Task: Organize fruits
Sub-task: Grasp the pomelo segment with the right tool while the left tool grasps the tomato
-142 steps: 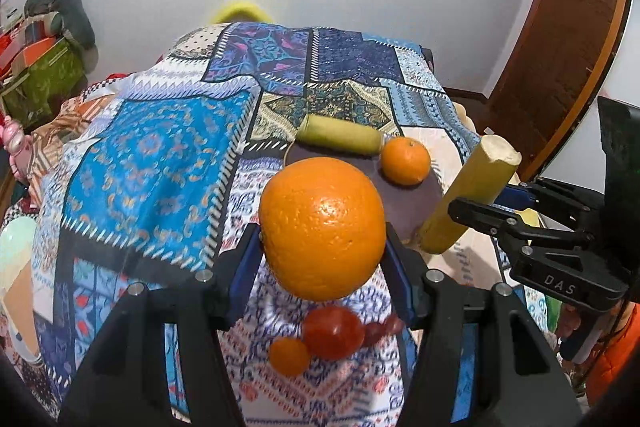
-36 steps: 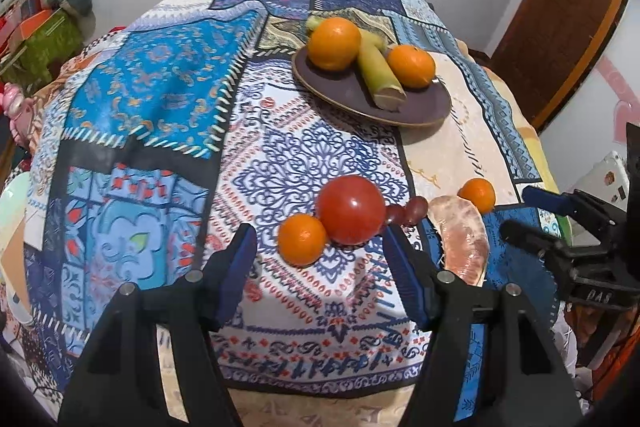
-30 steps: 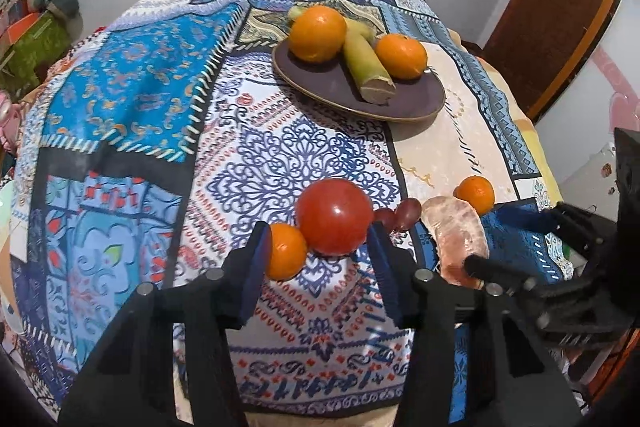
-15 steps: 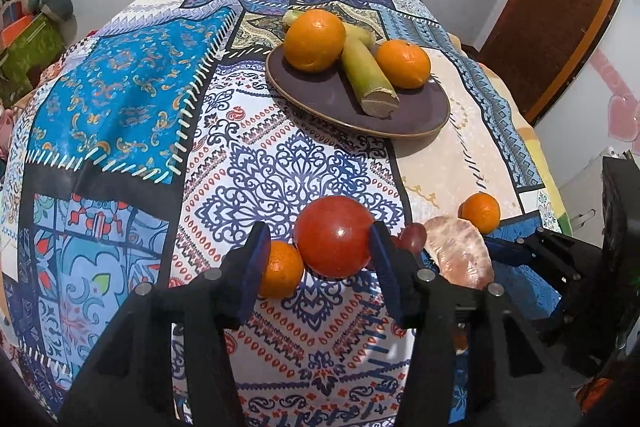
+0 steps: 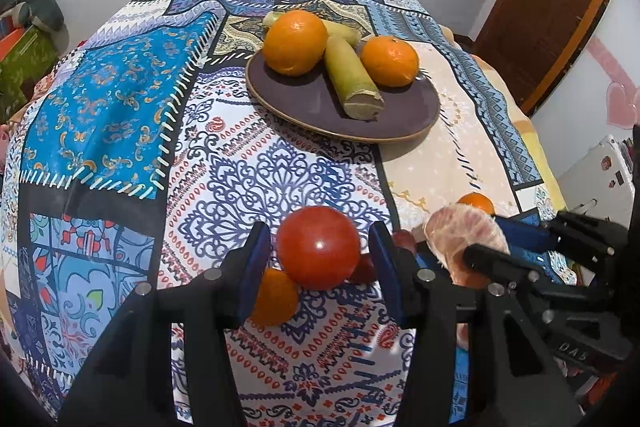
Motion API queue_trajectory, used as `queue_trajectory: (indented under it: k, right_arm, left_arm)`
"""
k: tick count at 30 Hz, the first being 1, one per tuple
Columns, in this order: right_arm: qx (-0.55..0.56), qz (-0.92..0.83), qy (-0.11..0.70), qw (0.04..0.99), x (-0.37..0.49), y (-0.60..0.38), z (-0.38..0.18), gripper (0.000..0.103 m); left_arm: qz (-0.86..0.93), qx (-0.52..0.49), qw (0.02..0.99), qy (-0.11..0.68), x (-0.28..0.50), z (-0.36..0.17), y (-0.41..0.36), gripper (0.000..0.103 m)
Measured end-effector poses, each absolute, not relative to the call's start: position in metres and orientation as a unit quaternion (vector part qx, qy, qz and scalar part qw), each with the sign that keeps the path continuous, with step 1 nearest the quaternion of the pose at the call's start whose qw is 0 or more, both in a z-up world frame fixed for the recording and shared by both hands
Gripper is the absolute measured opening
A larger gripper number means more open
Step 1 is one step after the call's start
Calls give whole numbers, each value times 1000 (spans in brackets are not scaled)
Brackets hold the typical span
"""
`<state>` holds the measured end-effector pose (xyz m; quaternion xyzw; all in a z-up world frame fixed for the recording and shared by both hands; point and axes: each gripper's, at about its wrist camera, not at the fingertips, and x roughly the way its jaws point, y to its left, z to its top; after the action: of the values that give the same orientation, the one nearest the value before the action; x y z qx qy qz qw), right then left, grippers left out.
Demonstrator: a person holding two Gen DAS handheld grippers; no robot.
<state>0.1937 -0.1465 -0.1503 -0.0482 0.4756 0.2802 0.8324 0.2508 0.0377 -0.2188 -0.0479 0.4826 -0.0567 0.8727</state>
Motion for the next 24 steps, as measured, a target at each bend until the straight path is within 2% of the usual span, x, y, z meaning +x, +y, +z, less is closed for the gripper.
queue_trajectory:
  k: [15, 24]
  right_arm:
    - [-37, 277, 432, 857, 199, -159, -117, 25]
    - [-32, 266, 410, 872, 213, -167, -102, 25]
  left_arm:
    - [-46, -39, 864, 499, 263, -231, 34, 51]
    - [-38, -22, 871, 490, 262, -225, 32, 45]
